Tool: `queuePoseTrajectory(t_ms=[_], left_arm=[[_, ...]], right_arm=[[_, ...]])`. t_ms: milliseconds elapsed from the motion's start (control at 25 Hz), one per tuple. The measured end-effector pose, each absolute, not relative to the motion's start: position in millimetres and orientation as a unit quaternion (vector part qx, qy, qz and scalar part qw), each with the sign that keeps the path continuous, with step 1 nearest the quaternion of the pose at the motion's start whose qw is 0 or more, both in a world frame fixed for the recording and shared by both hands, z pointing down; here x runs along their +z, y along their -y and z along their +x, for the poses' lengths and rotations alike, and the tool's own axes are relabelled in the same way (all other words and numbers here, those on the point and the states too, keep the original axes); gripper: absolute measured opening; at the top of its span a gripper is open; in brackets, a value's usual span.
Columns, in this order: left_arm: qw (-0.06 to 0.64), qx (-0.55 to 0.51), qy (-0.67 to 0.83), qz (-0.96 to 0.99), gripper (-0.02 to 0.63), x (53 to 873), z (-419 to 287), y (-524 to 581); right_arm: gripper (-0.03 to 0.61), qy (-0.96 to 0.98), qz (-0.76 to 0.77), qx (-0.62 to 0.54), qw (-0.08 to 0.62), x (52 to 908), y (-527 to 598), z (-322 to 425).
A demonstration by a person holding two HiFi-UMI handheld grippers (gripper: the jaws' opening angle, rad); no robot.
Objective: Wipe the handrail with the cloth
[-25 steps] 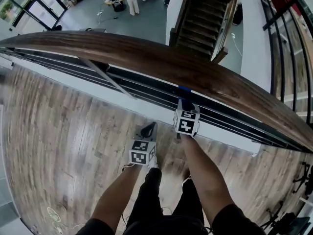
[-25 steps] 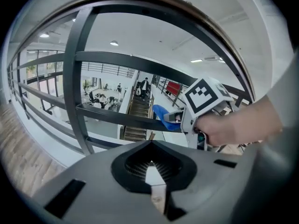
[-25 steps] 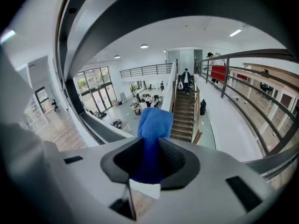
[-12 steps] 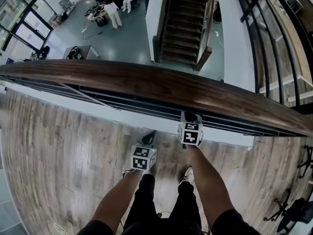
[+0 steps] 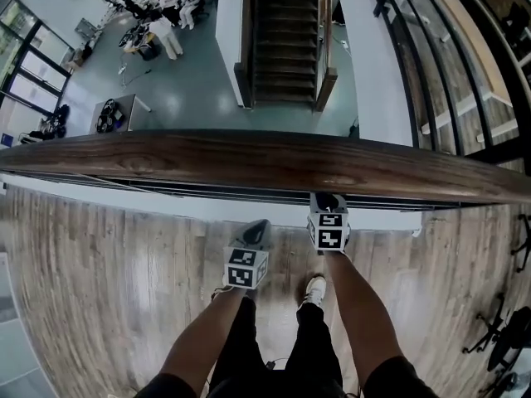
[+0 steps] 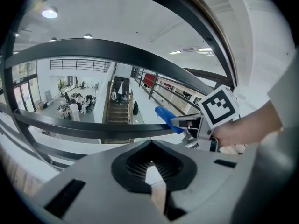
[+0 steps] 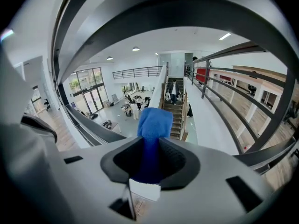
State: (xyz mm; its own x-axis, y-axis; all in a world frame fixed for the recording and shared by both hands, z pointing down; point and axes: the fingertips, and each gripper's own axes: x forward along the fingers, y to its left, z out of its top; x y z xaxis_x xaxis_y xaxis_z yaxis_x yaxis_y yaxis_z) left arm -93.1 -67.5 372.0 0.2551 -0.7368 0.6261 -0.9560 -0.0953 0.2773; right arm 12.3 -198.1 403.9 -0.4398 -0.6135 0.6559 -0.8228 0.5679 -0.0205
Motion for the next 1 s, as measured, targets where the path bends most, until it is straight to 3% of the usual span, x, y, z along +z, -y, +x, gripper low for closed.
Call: queuePoseTrajectory(t_ms=[640,1000], left_arm=[[0.328,0.165,0.575,0.731,0.003,377.2,46.7,150.4],[0.304,0.188,0.534,0.766,0.003,380.7,173.7,186.5]], right_arm=[[0.11,0.799,0.496,0.18,0.289,391.7,257.7,234.2],[0.11,0.782,0.523,0.184,0.285,396.0,292.5,363.3]])
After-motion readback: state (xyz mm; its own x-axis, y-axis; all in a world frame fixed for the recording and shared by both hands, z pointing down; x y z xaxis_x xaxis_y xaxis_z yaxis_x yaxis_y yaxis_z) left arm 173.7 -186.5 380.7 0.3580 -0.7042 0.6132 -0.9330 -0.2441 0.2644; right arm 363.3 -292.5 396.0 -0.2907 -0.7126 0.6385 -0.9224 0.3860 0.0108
